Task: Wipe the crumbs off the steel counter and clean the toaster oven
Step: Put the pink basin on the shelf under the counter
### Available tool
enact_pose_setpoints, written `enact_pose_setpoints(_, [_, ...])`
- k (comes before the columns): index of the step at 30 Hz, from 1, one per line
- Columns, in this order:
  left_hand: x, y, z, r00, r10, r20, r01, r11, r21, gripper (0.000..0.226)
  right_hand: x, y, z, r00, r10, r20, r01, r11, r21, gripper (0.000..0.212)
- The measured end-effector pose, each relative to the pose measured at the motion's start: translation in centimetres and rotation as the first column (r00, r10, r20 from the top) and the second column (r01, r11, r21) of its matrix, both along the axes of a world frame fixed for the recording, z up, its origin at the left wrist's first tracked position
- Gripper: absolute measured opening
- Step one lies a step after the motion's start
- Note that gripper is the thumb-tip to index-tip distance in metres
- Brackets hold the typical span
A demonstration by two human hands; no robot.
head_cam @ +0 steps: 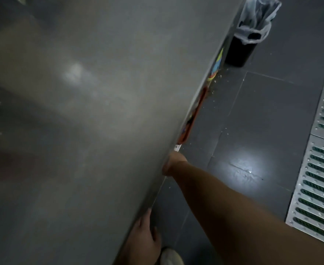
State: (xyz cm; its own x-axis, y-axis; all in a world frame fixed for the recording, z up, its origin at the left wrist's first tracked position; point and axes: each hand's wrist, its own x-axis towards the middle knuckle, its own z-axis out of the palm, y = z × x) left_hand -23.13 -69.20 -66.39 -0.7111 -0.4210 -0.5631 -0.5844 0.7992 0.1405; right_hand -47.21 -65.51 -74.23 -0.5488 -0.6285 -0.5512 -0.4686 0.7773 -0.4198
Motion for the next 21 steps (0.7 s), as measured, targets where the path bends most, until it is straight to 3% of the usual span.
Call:
enact_pose_setpoints(1, [-0.1, 0.0, 0.2, 0.998, -0.001, 0.063, -0.003, 0.998, 0.061, 0.059, 0.2, 0.4, 1.7, 0.994, -0.048, 0.095, 0.047, 0.999, 0.012, 0.063])
enact_pose_setpoints(3, [0.4, 0.4, 1.1, 0.998, -0.031, 0.052, 0.029, 0.999, 0.028, 0.060, -0.1, 2.1, 4.0, 0.996, -0.084, 0.030, 0.084, 0.996, 0.006, 0.057])
enact_pose_setpoints(7, [-0.9, 2.9, 6.7, 0.988, -0.063, 0.141, 0.065, 0.998, -0.008, 0.065, -0.4, 8.0, 9.7, 1.000, -0.011, 0.014, 0.010, 0.998, 0.066, 0.072])
enact_pose_setpoints(14, [-10.7, 10.6, 22.1, 0.984, -0.145, -0.101, 0.158, 0.978, 0.137, 0.061, -3.2, 19.4, 26.2, 0.999, -0.040, 0.023, 0.033, 0.966, 0.256, 0.080])
enact_pose_setpoints(21, [-19.4, 15.7, 41.5, 0.907, -0.293, -0.303, 0.303, 0.953, -0.015, 0.056, -11.1, 23.9, 46.9, 0.992, -0.042, -0.117, 0.064, 0.980, 0.190, 0.078])
